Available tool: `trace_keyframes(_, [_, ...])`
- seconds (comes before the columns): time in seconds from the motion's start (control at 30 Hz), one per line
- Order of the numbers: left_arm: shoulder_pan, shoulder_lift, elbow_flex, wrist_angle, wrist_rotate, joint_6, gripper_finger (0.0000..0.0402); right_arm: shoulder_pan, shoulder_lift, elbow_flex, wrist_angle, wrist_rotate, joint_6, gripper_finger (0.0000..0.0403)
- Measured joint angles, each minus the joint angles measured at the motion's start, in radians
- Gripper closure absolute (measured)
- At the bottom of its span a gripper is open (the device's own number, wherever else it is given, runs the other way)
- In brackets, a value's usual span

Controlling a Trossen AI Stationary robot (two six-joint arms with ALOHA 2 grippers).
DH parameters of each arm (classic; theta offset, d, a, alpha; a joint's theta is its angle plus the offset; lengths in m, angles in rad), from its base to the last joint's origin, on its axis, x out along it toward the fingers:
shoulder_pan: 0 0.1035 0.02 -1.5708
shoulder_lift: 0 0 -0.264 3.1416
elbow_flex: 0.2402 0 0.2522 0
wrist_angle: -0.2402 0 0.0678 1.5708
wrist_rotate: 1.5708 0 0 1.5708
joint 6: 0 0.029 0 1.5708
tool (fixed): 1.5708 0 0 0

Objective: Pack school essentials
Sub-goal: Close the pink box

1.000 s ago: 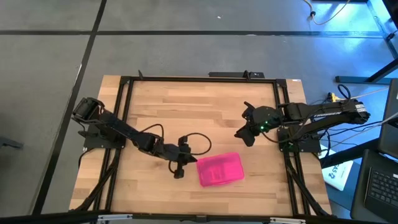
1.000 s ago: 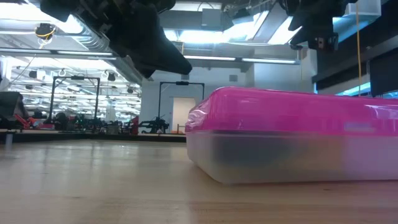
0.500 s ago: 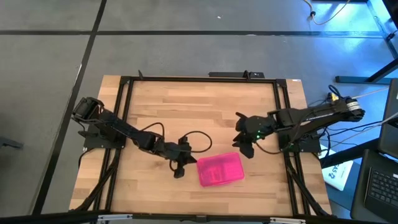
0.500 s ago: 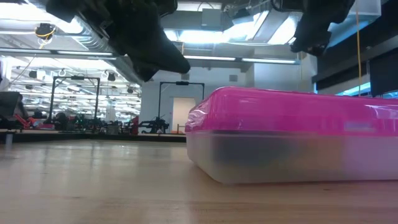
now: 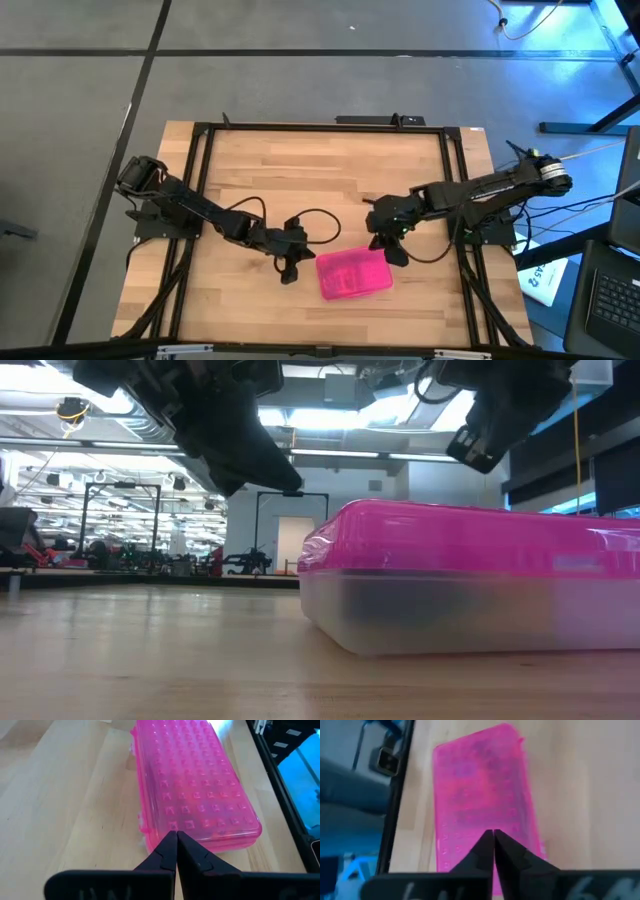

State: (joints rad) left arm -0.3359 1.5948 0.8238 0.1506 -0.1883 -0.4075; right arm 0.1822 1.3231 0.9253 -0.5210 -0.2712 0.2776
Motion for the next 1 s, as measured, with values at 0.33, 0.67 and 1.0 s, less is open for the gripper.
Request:
trace_keyframes(0.33, [0.000,0.000,0.000,-0.010,-0.001,-0.002,0.0401,0.000,0.130,0.000,0.010,-0.096,-0.131,0.0398])
trace_keyframes(0.67, [0.000,0.000,0.000,-0.010,-0.001,-0.002,0.0401,0.000,0.225,0.000,0.009,-0.099,-0.158,0.0401])
trace_keyframes(1.0, [0.000,0.000,0.000,-0.026,-0.001,-0.002,0.0401,-0.021,0.289,0.005,0.033,-0.148,-0.178,0.0401])
